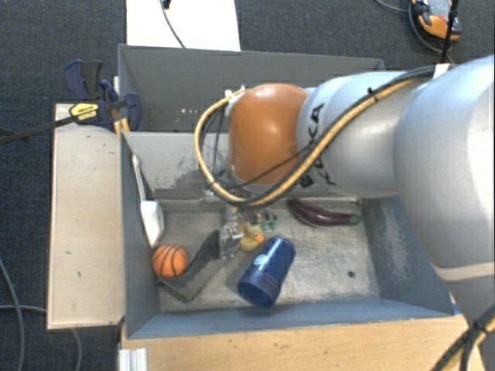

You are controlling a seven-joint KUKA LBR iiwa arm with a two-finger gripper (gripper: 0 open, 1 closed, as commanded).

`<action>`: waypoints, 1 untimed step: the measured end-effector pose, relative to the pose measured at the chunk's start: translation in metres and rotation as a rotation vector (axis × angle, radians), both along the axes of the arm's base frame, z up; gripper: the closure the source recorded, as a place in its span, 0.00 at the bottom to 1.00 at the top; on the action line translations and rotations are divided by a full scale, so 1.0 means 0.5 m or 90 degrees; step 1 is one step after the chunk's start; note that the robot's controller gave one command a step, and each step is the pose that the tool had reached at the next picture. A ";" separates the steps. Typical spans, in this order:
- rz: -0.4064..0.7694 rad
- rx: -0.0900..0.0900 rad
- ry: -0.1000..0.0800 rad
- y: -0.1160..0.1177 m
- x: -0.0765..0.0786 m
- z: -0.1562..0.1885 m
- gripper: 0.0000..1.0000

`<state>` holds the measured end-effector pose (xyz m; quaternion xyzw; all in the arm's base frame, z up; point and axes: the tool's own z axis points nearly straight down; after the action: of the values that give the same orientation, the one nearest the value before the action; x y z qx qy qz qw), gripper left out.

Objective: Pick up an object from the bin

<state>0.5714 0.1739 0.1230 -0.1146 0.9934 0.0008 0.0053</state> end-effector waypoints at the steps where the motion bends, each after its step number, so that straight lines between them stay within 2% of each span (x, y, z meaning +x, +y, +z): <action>1: 0.106 -0.001 0.004 0.016 -0.020 -0.035 0.00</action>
Offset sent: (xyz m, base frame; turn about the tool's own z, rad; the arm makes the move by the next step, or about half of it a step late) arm -0.0238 0.0131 -0.0134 -0.3192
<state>0.5614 0.1820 0.1055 -0.1967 0.9805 0.0008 0.0023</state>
